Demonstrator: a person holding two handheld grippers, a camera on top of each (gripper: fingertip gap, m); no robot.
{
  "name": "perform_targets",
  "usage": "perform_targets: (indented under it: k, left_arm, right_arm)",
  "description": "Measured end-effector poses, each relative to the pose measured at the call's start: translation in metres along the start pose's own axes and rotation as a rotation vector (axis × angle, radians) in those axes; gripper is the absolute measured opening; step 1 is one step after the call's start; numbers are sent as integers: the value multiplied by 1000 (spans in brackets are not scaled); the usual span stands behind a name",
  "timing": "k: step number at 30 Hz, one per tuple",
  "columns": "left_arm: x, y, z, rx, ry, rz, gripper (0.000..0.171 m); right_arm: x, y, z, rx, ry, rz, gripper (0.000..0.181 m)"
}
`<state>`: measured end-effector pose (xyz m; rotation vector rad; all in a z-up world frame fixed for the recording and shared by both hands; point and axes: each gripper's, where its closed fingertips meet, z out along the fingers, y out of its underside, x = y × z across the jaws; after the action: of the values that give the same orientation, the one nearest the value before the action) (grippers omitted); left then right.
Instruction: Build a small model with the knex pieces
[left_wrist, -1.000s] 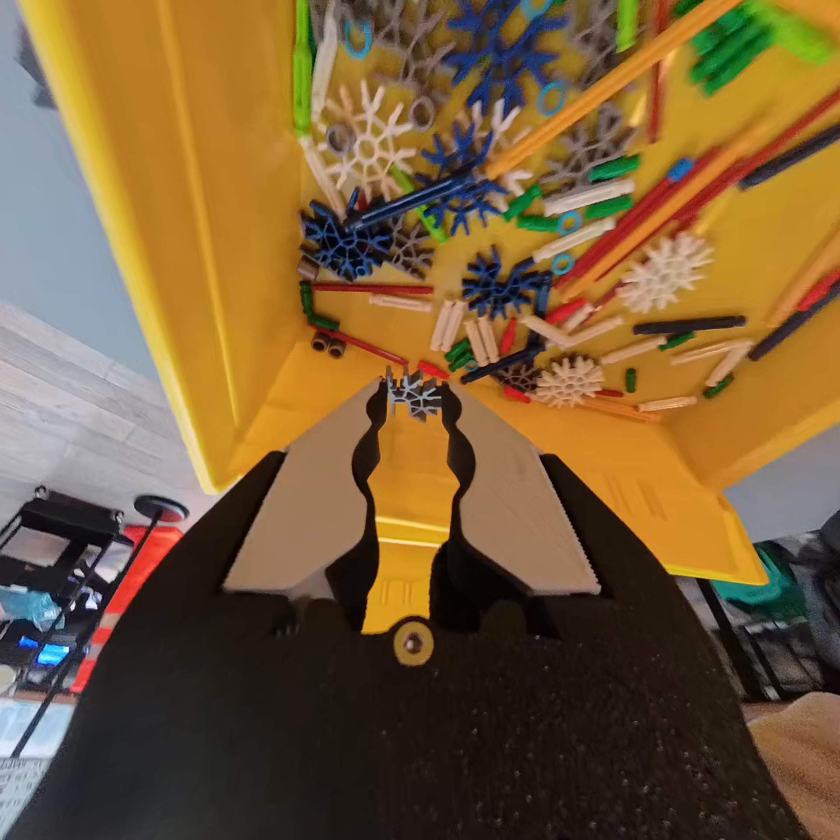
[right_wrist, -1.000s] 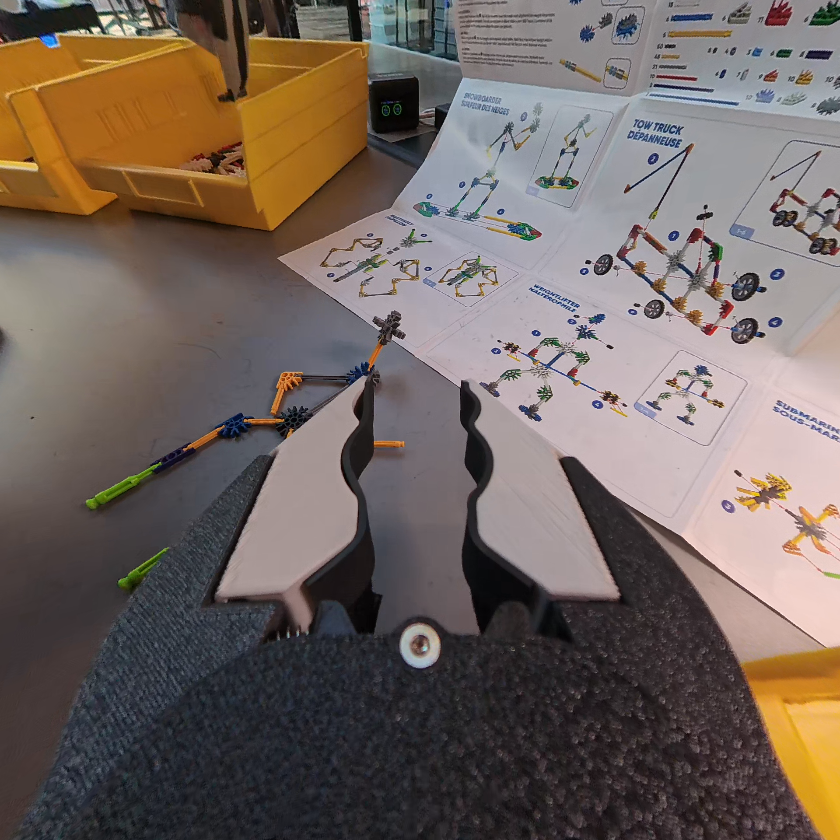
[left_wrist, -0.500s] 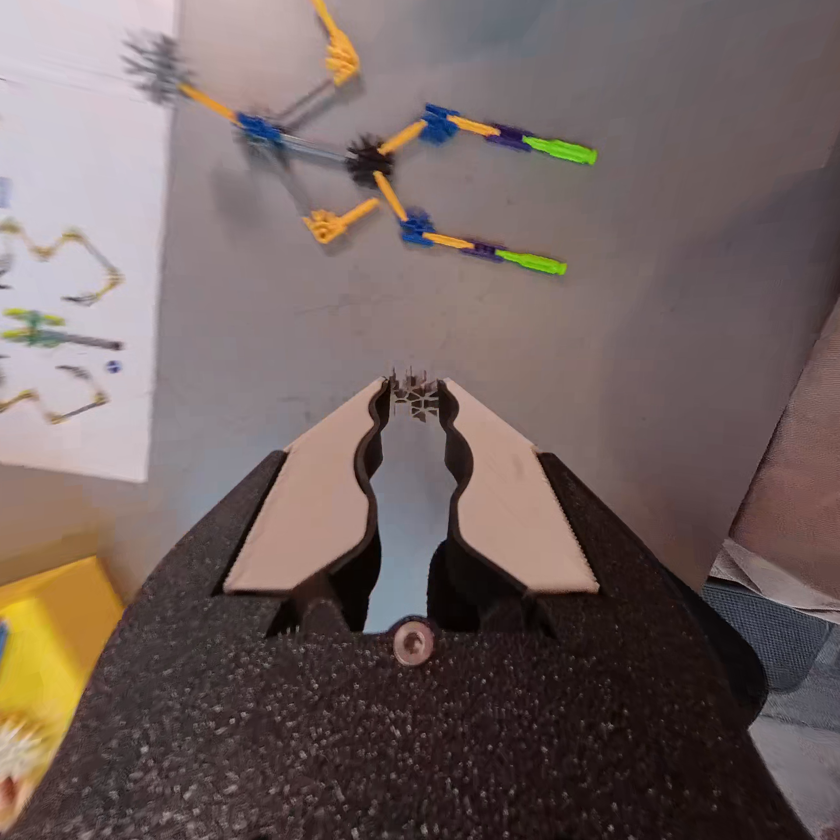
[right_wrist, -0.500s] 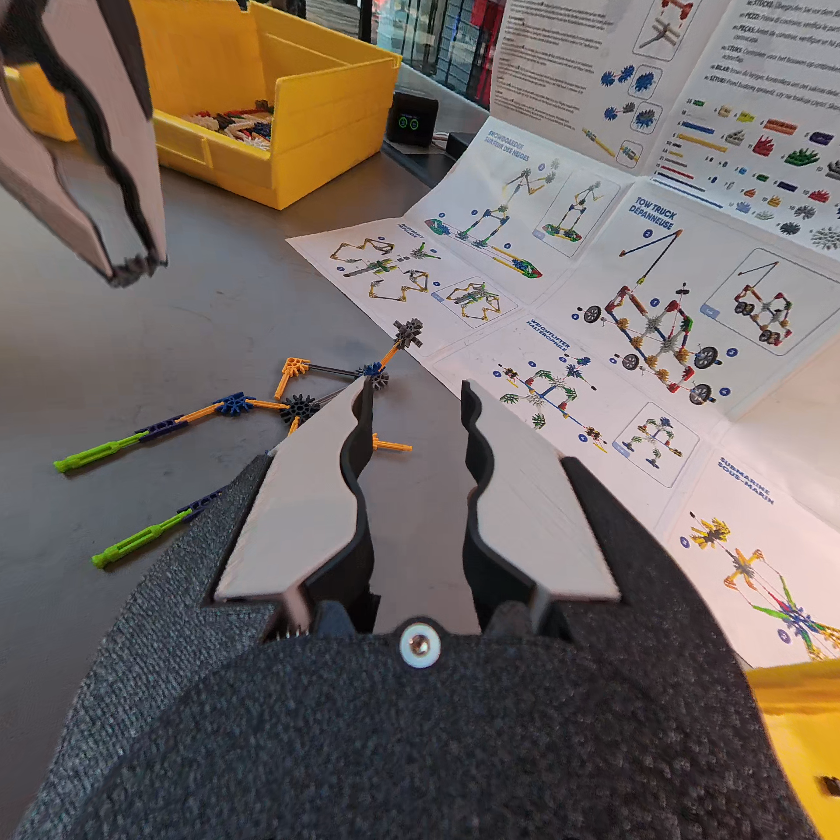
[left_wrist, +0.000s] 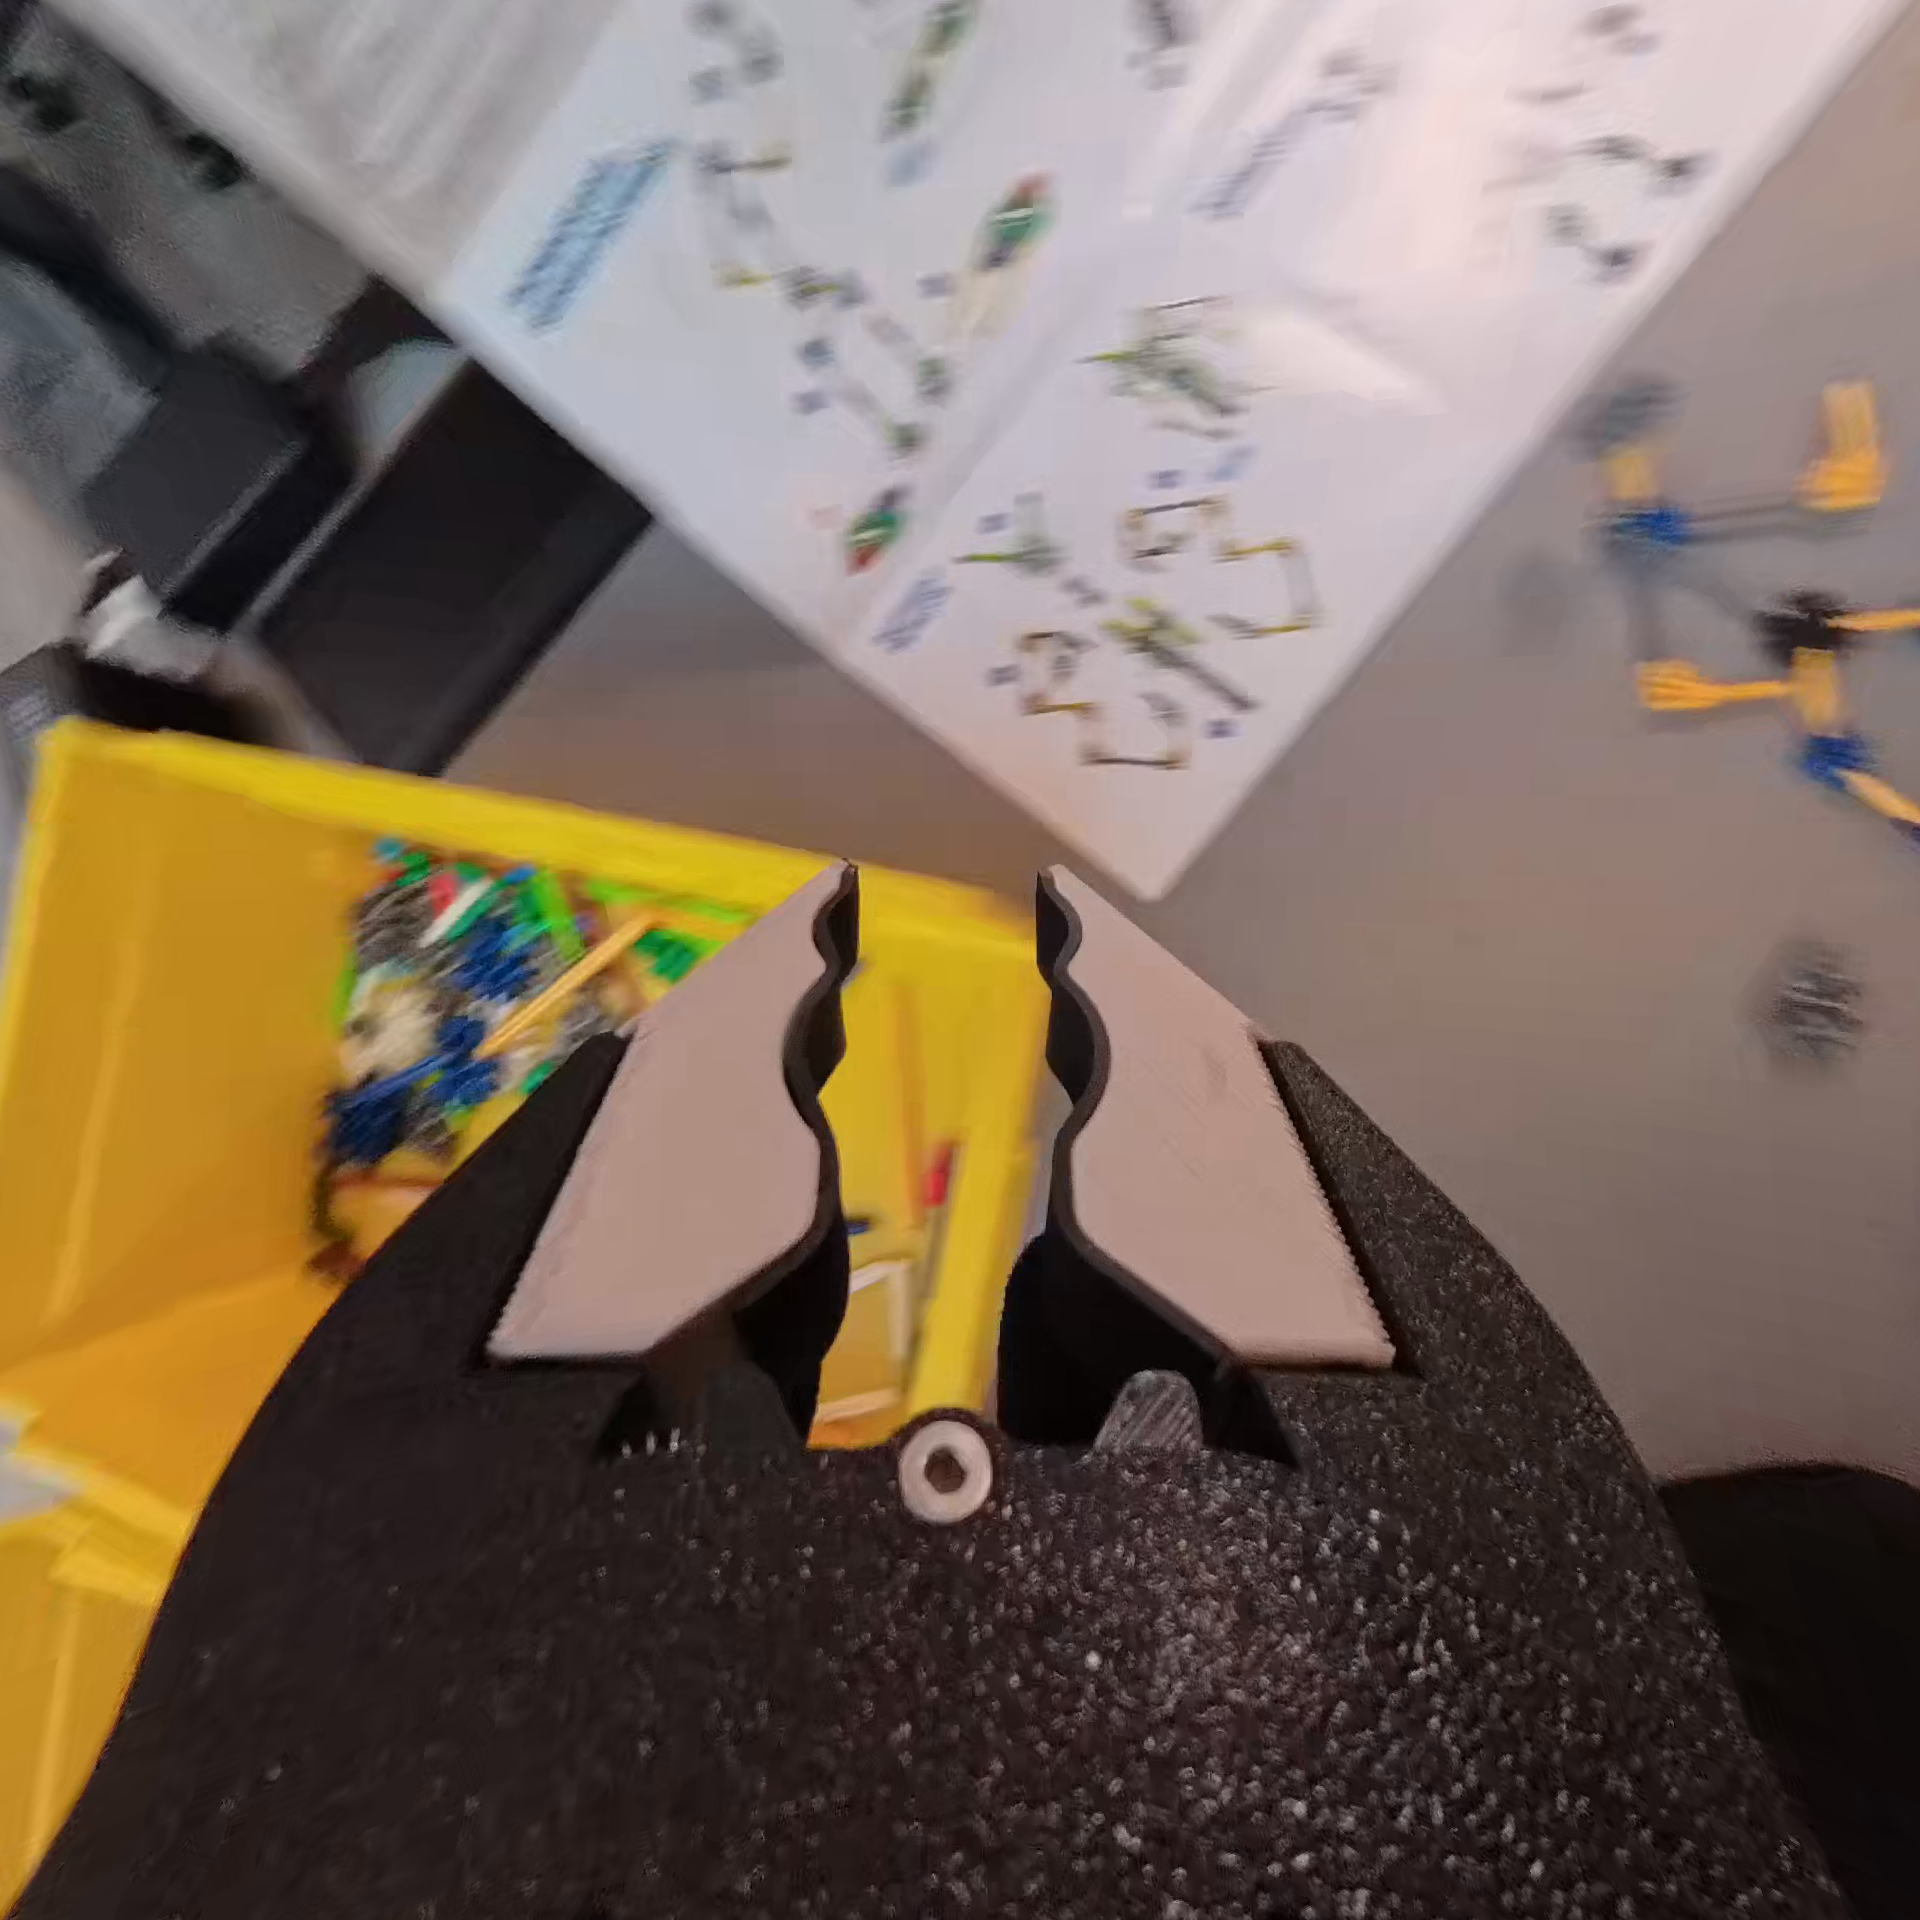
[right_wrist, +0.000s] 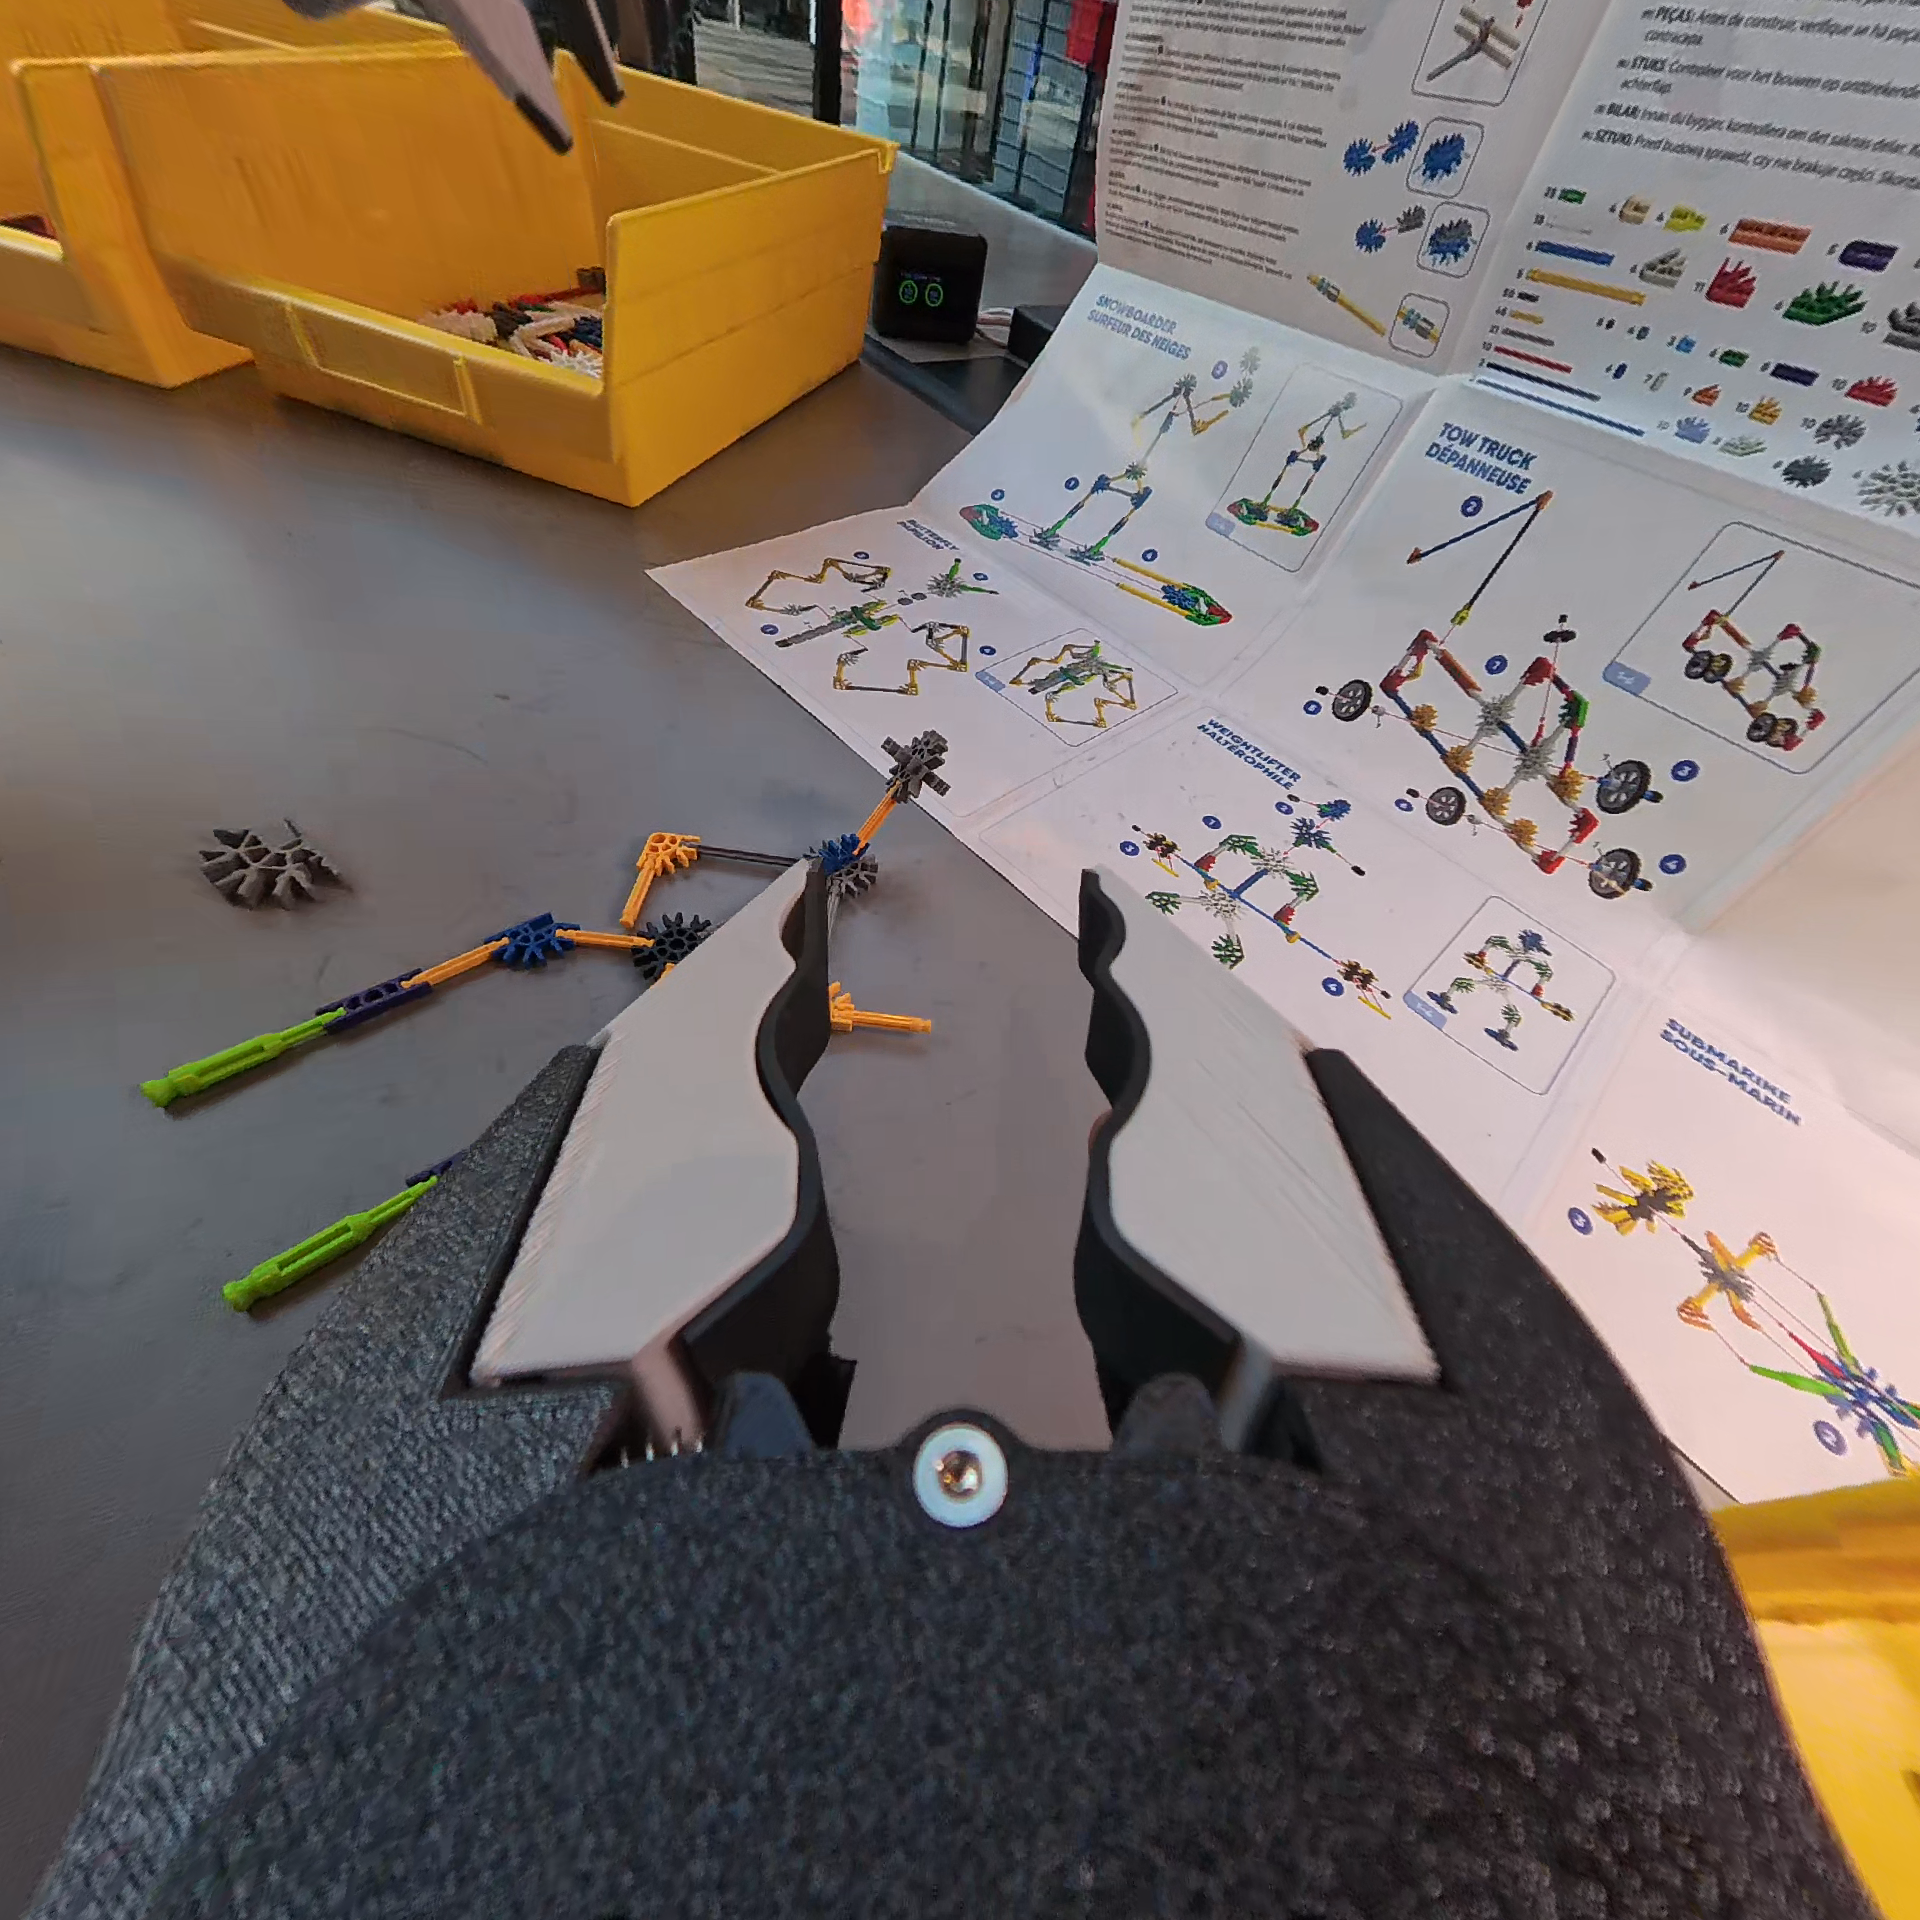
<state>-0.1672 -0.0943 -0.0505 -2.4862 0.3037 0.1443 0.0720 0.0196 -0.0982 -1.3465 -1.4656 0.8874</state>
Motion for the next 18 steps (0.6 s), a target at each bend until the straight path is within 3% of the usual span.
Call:
perform_targets:
  k: [3,5,7,11,18]
  left_arm:
    - [-124,43,-11,-135,-262,-171,34]
    - [-178,78,-6,-239,-335,-258,33]
    - [-211,104,5,-312,-356,-320,33]
    - [-239,142,33,-445,-330,-414,32]
    - [-221,179,57,-643,-155,-521,29]
  right_arm:
    - [0,1,0,-4,-8,5,49]
    - [-1,1,1,-8,-11,7,49]
    - [0,2,1,-11,-11,12,49]
    - [3,3,2,-15,-9,37,49]
    - [6,4,3,-23,-23,84,49]
